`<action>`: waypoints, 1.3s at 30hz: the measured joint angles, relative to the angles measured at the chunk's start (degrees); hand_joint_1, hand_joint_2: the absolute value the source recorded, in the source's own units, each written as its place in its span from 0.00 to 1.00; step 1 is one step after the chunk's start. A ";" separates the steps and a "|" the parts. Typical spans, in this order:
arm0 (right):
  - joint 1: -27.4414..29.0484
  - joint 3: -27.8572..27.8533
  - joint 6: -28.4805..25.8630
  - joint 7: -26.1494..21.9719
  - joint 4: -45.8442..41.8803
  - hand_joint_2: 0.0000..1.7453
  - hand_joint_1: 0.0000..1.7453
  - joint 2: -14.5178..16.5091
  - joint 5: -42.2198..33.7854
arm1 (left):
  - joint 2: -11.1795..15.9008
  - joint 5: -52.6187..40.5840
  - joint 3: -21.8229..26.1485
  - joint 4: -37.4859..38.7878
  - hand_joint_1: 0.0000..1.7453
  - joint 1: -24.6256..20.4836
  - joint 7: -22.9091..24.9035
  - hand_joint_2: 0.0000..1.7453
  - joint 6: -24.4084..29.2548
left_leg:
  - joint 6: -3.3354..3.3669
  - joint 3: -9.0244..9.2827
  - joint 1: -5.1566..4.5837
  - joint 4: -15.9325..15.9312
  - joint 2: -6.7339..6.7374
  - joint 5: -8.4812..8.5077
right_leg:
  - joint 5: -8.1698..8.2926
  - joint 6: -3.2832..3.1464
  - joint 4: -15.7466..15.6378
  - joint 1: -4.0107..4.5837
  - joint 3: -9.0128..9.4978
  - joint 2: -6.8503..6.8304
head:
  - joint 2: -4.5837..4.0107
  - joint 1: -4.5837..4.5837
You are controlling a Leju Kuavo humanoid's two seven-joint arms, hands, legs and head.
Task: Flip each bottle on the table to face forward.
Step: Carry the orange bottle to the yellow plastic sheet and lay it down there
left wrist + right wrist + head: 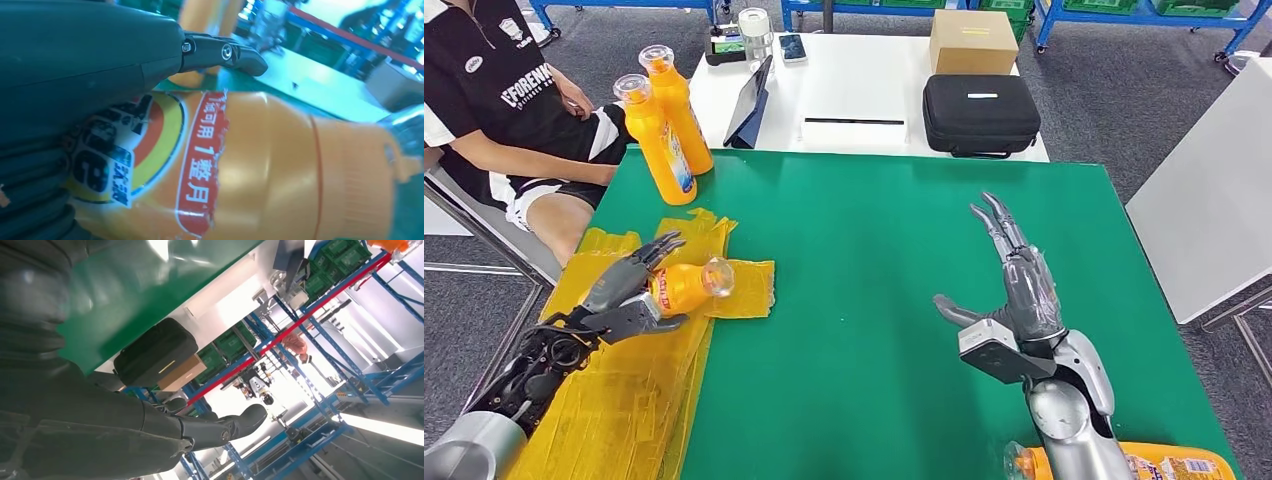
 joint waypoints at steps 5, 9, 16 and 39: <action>-2.11 0.01 0.81 0.35 1.35 1.00 0.00 0.25 -0.07 | -0.03 0.70 -4.54 -1.24 0.00 1.13 0.05 1.00 -0.94 | 0.00 -0.02 0.00 0.01 0.05 0.01 | 0.01 0.00 0.00 0.01 -0.06 0.02 | 0.00 0.02; -2.93 0.01 0.97 0.61 2.18 1.00 0.00 0.60 -0.03 | -0.09 2.29 -7.48 -3.44 0.00 2.03 0.07 1.00 -0.48 | 0.01 -0.09 0.00 0.02 0.00 0.02 | 0.00 0.00 0.00 0.01 -0.12 0.00 | 0.00 0.01; -3.12 0.01 1.30 1.05 2.44 1.00 0.00 1.18 0.49 | -0.30 2.58 -11.20 -9.79 0.00 3.60 0.07 1.00 0.27 | 0.01 -0.23 0.00 0.02 0.02 0.02 | 0.00 0.01 0.00 0.01 -0.27 0.01 | 0.00 0.01; -3.13 0.01 1.84 1.40 2.43 1.00 0.00 1.98 1.39 | -1.02 9.23 -10.45 -24.72 0.00 7.18 0.08 1.00 3.76 | 0.01 -0.24 0.00 0.03 0.03 0.02 | 0.00 0.01 0.00 0.01 -0.29 0.01 | 0.00 0.01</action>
